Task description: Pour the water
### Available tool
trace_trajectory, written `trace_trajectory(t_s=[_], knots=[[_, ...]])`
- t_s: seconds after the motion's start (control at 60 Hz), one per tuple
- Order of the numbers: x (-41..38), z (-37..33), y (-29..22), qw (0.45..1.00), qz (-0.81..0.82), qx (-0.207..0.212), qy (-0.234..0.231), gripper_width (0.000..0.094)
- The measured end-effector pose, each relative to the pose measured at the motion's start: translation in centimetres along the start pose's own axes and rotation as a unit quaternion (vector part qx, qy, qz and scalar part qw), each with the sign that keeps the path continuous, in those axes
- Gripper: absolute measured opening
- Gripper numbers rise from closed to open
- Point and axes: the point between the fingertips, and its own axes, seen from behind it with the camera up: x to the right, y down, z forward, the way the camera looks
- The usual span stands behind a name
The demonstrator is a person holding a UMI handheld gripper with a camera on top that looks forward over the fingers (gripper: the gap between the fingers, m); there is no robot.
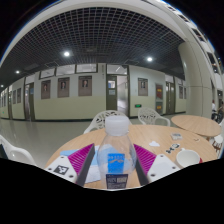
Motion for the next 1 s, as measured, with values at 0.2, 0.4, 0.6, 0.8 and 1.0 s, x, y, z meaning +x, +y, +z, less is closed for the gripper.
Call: trace_trajectory(t_s=[0.2, 0.4, 0.6, 0.8, 1.0], knots=[[1.3, 1.1, 1.0, 1.0, 0.006, 0.011, 0.013, 0.0498], [2.2, 1.8, 1.0, 0.996, 0.082, -0.012, -0.012, 0.0403], [6.2, 0.4, -3.9, 0.947, 0.321, 0.015, -0.032, 0.0401], [10.5, -1.9, -4.0, 0.766, 0.637, 0.007, -0.082, 0.0399], [10.8, -3.6, -3.9, 0.604, 0.789, -0.004, -0.113, 0.0406]])
